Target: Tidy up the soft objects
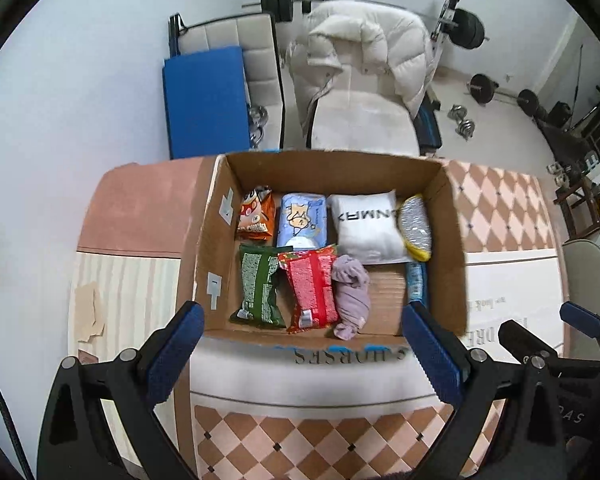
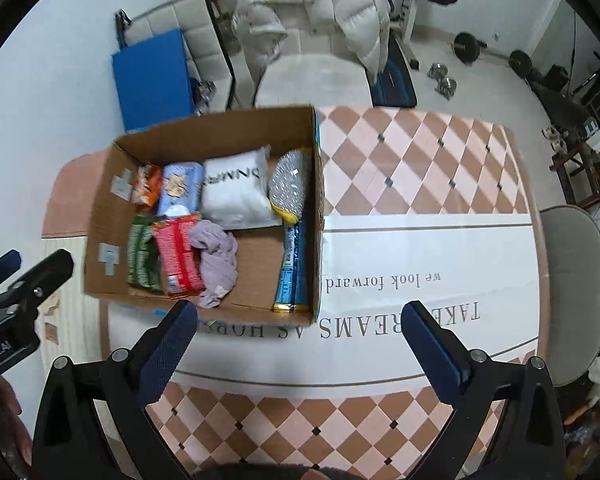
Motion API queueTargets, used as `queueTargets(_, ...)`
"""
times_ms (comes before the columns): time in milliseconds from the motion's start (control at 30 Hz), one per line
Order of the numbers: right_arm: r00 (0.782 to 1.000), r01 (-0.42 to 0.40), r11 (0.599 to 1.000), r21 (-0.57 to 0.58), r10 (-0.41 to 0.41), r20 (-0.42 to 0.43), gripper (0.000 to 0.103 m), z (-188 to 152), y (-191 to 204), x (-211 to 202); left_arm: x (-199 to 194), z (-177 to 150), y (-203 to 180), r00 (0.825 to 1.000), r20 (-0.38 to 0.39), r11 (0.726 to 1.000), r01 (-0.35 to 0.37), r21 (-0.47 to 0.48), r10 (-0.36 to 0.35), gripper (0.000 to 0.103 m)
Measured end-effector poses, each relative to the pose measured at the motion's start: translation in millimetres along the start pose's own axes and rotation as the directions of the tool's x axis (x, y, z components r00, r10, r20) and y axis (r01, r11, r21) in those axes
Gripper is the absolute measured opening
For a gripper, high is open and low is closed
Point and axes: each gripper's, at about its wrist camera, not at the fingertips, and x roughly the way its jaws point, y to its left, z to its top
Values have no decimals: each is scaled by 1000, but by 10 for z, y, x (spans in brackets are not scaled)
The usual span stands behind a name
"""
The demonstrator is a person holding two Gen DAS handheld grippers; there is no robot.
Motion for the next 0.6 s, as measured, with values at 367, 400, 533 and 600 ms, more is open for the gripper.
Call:
queueTargets(367,985,4,999,-53,5,171,103,-445,-45,-1224,-991,-275,-123,993,111,1000,29,12,-30,101)
queueTargets(400,983,6,998,-59,5,182,103,-473,-42,-1306,-1083,-302,-130,992,121,1000,27,9,-28,101)
queueTargets(533,973,10,997,-75,8,231,103,-617,-52,-1660,-1336,-398,-123,988,146,999,42,-10,-40,101)
queueTargets(600,968,11,997,-81,10,252,103,-665,-53,-1787,-1442,-439,-129,986,159,999,45,-12,-43,101)
